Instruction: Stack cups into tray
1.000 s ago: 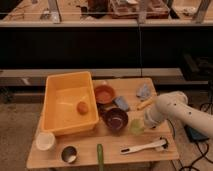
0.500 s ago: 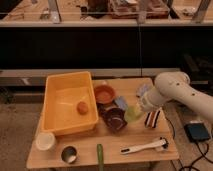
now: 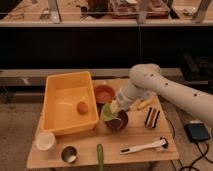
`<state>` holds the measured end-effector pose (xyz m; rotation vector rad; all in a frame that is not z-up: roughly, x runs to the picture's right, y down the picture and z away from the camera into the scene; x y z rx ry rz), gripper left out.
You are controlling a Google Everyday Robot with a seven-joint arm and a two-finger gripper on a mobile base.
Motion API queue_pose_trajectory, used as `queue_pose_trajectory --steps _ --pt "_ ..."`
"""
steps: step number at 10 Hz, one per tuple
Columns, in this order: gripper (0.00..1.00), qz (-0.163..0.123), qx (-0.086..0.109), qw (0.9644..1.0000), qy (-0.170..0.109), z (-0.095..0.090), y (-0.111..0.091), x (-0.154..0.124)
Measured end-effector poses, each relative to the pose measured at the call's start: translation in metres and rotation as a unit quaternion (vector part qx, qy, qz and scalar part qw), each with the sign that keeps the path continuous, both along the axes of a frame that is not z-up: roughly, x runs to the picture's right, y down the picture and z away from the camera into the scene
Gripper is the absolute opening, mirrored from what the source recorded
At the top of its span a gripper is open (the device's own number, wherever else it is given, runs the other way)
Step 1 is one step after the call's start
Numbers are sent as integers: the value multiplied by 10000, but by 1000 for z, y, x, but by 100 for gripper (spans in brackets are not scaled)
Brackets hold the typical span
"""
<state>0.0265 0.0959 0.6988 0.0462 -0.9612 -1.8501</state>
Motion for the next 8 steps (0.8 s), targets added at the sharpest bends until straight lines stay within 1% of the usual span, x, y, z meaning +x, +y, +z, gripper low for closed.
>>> queue_pose_trajectory --steps 1,2,3,4,5,8 --pt "13 -246 24 9992 -303 -7 2 -30" --pt "13 -428 48 9977 -525 -13 3 -52" --pt "13 -635 59 9950 -766 -20 7 -74" --pt "13 -837 48 9913 -1014 -27 12 -97" --pt "13 -911 53 9895 -1124 -30 13 -107" --pt "13 -924 43 9894 -1121 -30 14 -106"
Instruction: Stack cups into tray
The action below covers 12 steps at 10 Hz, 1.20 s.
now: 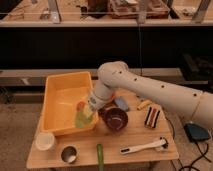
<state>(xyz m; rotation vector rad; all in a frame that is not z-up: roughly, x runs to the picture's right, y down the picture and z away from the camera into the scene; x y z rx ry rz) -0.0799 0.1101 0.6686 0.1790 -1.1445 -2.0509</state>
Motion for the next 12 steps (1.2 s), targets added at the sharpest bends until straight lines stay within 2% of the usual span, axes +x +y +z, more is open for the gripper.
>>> queue_pose_trajectory --steps 5,6,7,8,10,12 --pt "13 17 -13 10000 22 1 0 0" --pt "13 82 -67 9999 111 3 2 -6" --pt "13 302 -184 9987 375 5 4 -20" --pt "13 489 -253 9965 625 5 5 -32" --pt "13 881 -385 9893 1099 4 8 -61" --pt "13 1084 -450 9844 1308 3 10 -74"
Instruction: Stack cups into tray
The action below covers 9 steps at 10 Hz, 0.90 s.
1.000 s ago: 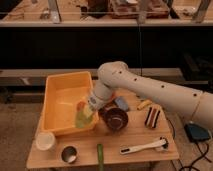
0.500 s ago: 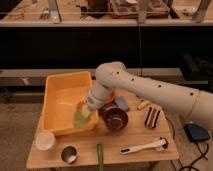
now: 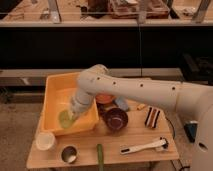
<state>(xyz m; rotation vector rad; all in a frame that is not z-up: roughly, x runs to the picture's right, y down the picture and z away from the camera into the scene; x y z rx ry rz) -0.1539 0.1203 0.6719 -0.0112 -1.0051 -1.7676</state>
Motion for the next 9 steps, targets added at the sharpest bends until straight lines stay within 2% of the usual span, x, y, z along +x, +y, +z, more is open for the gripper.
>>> queue_pose_trajectory --steps 2,4,7,9 --pt "13 -3 -36 10000 45 0 1 -2" --pt "13 -136 -138 9998 -98 -1 8 -11" --pt "13 -293 -375 9984 -289 -12 26 -57" --pt "13 -359 -440 9977 -360 -17 36 -73"
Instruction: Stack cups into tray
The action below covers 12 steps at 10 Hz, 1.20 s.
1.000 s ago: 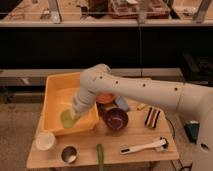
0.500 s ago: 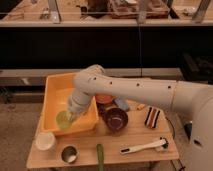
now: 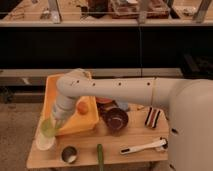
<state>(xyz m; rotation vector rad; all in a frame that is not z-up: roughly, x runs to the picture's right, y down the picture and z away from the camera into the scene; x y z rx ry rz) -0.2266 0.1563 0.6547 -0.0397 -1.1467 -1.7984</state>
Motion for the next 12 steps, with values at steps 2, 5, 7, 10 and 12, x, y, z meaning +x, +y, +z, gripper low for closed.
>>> queue_pose_trajectory --steps 2,5,7,10,12 --pt "13 -73 34 9999 -62 -4 10 -7" --pt "13 -94 45 9999 -36 -5 16 -13" --pt "14 -123 42 9999 69 -4 19 -20" --pt "40 -145 94 9992 349 1 23 -27" --pt "62 -63 143 9980 612 7 23 -28"
